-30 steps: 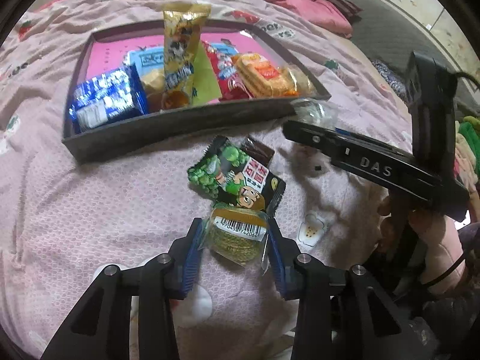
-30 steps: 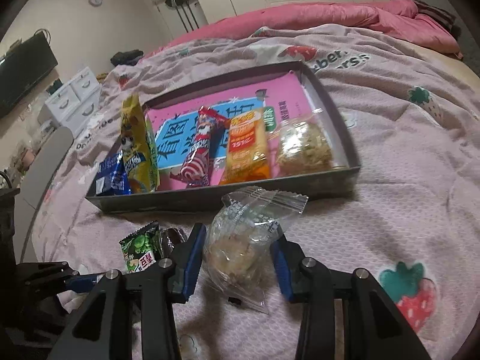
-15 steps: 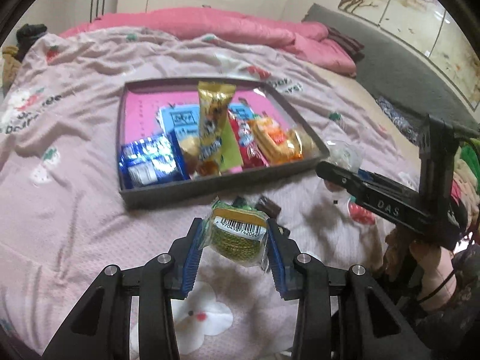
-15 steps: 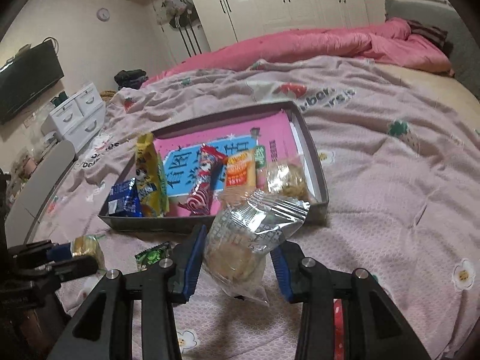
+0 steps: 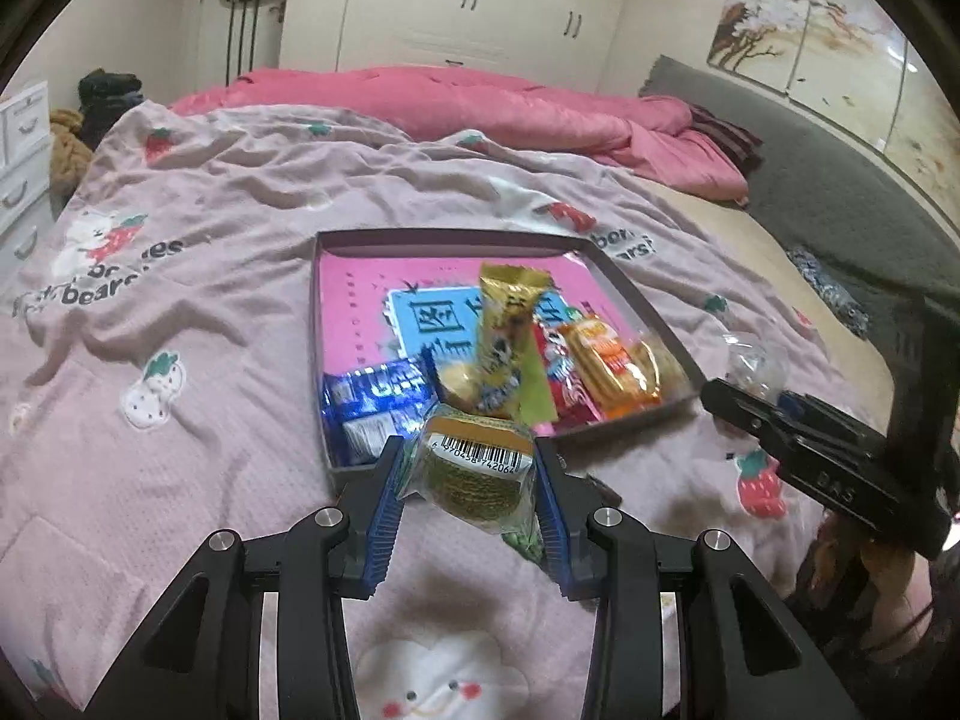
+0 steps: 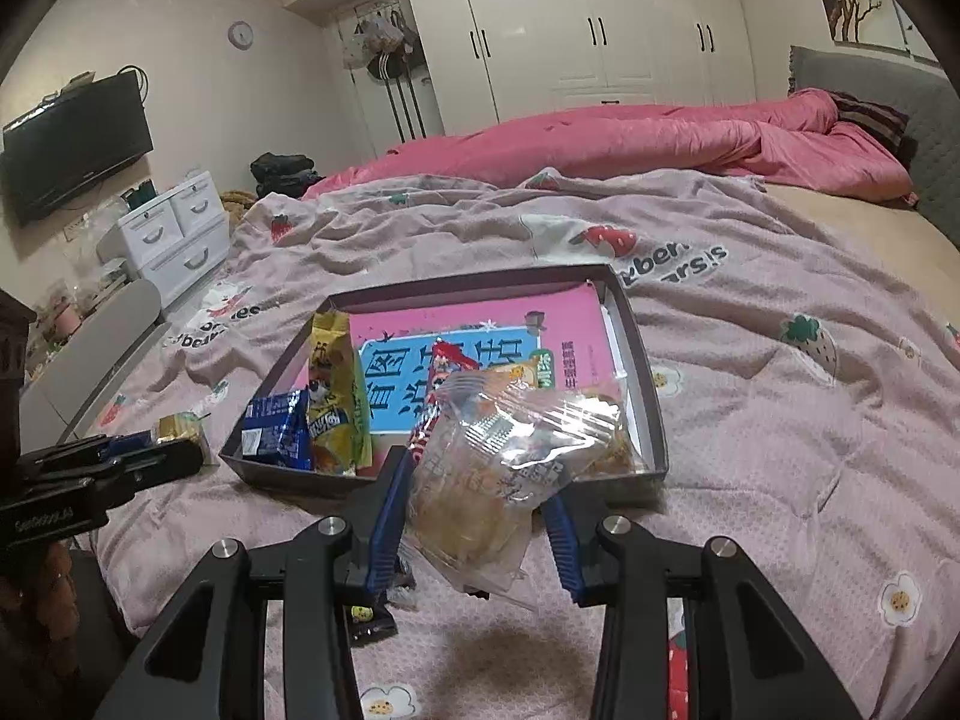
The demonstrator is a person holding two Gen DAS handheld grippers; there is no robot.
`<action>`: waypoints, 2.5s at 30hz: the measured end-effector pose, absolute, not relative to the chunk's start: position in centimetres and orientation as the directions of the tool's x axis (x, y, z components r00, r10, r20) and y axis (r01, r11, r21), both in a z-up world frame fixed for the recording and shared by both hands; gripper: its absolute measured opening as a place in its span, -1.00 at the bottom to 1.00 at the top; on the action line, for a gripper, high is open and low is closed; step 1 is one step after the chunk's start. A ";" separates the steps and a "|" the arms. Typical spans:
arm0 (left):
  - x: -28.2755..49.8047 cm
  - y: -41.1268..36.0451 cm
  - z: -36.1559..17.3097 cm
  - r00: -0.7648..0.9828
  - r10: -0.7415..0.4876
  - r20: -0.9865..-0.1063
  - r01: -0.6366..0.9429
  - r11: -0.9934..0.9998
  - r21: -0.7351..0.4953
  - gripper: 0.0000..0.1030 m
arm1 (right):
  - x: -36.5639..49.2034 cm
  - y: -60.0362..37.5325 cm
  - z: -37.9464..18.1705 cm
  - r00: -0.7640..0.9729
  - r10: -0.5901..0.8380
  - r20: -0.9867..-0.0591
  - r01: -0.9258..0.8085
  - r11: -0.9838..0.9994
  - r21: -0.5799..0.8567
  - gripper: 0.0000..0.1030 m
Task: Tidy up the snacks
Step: 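Lift and carry the cake with the left tool while the right tool carries the pastry bag over the tray, then lower the cake into the tray and open the left tool while the right tool releases the pastry bag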
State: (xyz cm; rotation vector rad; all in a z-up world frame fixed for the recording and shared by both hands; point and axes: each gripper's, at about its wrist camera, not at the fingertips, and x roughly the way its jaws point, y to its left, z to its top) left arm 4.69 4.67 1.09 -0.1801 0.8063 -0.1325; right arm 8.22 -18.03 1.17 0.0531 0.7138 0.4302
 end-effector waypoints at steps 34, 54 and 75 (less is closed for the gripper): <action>10.6 4.3 -2.6 0.651 -0.156 -0.743 0.018 0.982 -0.190 -0.18 | 11.8 -15.4 1.4 0.677 0.378 -0.632 -0.358 0.919 0.166 -0.18; 12.1 3.6 -3.5 0.633 -0.191 -0.750 0.047 0.977 -0.209 -0.18 | 14.1 -12.6 -0.2 0.632 0.379 -0.676 -0.381 0.912 0.155 -0.18; 11.8 4.1 -3.5 0.628 -0.213 -0.748 0.056 0.972 -0.230 -0.18 | 15.8 -11.2 -1.8 0.595 0.353 -0.723 -0.355 0.921 0.158 -0.18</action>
